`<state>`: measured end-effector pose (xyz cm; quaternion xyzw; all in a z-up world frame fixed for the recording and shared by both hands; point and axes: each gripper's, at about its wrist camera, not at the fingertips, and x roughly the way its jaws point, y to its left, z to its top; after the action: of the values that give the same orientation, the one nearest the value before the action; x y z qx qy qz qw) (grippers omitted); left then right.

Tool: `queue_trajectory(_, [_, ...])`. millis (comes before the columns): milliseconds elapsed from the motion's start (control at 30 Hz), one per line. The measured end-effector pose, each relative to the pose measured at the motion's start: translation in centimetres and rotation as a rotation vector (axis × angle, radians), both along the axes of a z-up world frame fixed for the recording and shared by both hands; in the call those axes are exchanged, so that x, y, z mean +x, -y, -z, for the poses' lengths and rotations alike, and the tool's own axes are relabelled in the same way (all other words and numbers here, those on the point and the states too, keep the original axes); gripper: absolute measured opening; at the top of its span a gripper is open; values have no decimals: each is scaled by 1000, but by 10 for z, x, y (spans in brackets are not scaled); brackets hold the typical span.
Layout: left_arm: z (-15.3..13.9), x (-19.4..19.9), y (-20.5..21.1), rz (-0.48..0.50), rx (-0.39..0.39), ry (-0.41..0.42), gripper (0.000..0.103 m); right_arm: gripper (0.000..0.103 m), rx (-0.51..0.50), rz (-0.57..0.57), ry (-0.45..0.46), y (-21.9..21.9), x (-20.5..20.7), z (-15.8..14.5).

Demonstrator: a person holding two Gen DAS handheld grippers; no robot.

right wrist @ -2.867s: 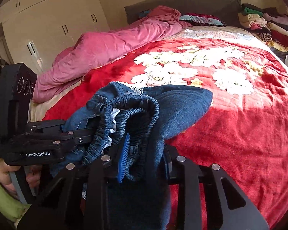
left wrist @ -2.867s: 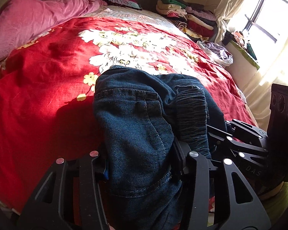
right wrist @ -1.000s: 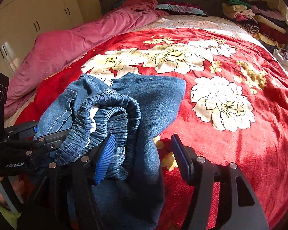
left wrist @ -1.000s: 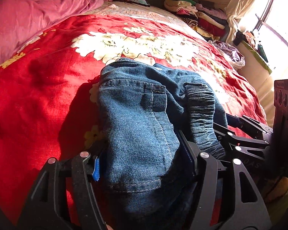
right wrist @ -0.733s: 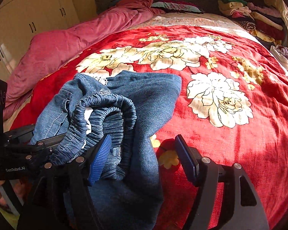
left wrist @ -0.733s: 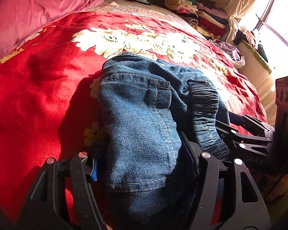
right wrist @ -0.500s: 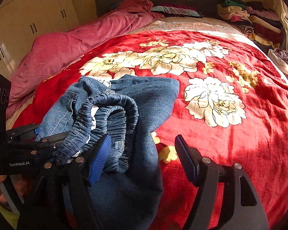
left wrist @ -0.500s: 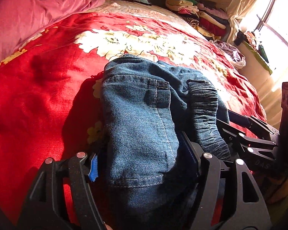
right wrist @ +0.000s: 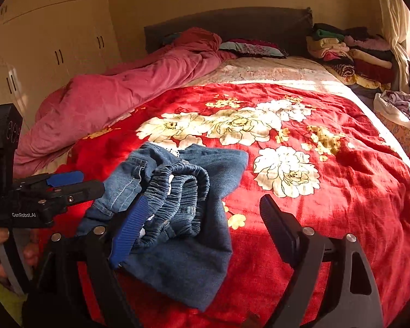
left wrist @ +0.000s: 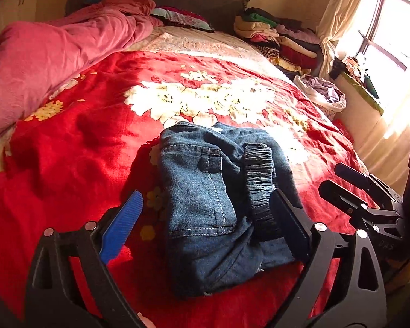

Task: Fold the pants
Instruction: 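Release the folded pants with the left gripper and withdraw both grippers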

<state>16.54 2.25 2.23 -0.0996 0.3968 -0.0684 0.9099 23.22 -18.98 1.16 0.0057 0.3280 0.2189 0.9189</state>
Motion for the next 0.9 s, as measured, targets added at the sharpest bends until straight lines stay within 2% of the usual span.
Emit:
queue_trajectory(167, [-17, -16, 1, -14, 21, 35, 93, 83, -1, -7, 50, 1, -18, -16])
queue_trajectory(200, [-20, -19, 1, -17, 23, 42, 93, 99, -3, -5, 58, 1, -21, -18])
queue_trajectory(467, [-34, -47, 3, -37, 39, 81, 93, 98, 25, 10, 99, 8, -47, -31])
queue_trajectory(900, [-29, -101, -1, -56, 73, 88, 93, 98, 5, 13, 137, 17, -99, -34])
